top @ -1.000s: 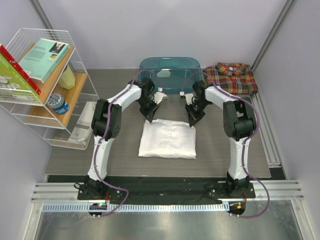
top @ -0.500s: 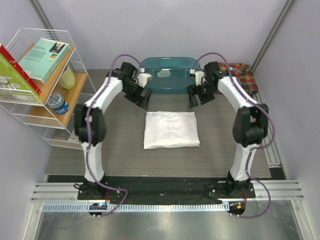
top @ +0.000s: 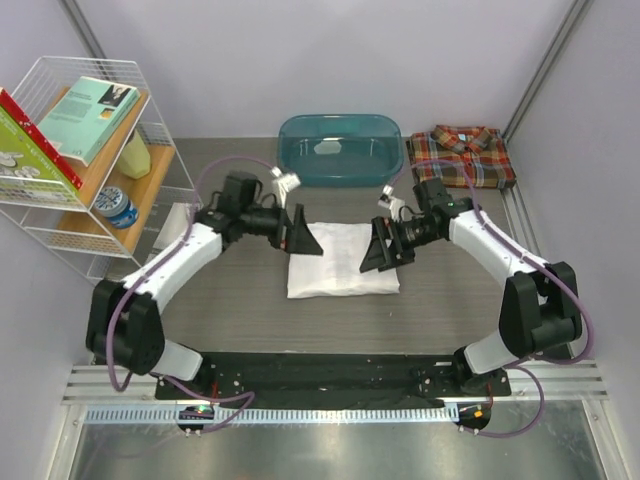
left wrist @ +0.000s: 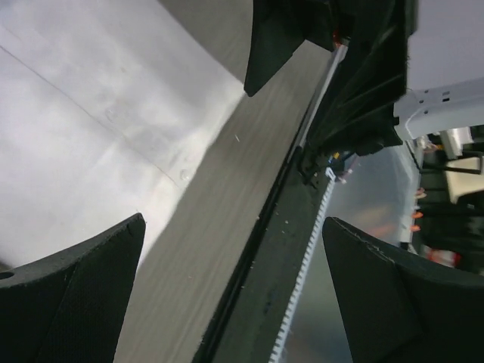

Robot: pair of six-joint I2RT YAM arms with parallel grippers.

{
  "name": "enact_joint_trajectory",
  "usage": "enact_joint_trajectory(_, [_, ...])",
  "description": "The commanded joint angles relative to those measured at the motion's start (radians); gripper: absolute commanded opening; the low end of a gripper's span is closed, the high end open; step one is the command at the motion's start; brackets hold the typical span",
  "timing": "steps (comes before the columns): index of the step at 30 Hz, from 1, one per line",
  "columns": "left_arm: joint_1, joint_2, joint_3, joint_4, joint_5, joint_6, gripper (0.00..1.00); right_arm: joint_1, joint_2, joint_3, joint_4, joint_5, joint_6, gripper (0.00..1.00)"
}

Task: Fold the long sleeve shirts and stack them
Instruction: Fold the shirt

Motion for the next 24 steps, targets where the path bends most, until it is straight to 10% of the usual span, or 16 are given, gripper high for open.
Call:
enact_joint_trajectory(1, [-0.141,0.051,-0.142,0.299,0.027,-0.308,1.0,0.09,-0.055,-0.131,0.305,-0.12,0.282,1.0])
enact_joint_trajectory(10, [-0.221,0.275,-0.262,0.674,0.018,-0.623,1.0,0.15,0.052,-0.282,0.591,-0.163,0.436,1.0])
enact_joint_trajectory(24, [-0.06,0.421,-0.422,0.592,-0.013,-0.515,1.0,-0.058,0.444,-0.274,0.154,-0.154,0.004,1.0])
